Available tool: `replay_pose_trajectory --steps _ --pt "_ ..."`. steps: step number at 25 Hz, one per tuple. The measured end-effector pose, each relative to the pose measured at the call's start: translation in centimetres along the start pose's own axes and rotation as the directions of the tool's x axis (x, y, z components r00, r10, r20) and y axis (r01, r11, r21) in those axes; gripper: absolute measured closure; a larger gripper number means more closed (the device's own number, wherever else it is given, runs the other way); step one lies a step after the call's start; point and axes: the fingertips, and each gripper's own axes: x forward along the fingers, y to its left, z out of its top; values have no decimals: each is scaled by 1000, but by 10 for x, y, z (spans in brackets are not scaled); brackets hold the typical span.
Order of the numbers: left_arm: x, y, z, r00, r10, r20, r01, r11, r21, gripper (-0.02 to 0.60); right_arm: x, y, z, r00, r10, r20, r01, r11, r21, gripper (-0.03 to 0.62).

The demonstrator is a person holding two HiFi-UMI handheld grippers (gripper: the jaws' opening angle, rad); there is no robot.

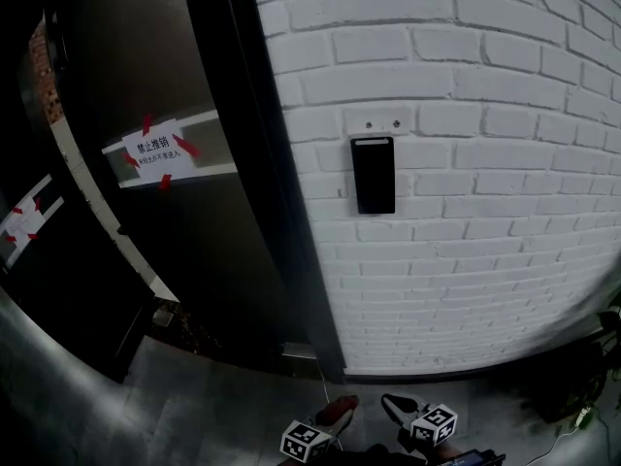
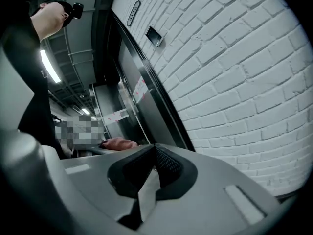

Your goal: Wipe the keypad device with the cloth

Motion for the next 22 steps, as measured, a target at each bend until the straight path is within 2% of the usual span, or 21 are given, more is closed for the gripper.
replay_pose_trajectory --steps 6,13,19,22 --pt "16 0 17 999 -40 16 40 999 18 526 -3 -24 17 998 -45 32 45 999 -11 592" --pt "21 17 46 995 -88 43 86 995 44 526 5 -29 55 991 -107 79 114 990 -81 592" --pt "19 35 112 984 -118 137 108 991 79 526 11 -23 103 986 -123 116 138 981 -136 592" --pt "16 43 165 969 -134 205 106 984 142 526 9 -19 121 984 -118 135 138 979 -151 592"
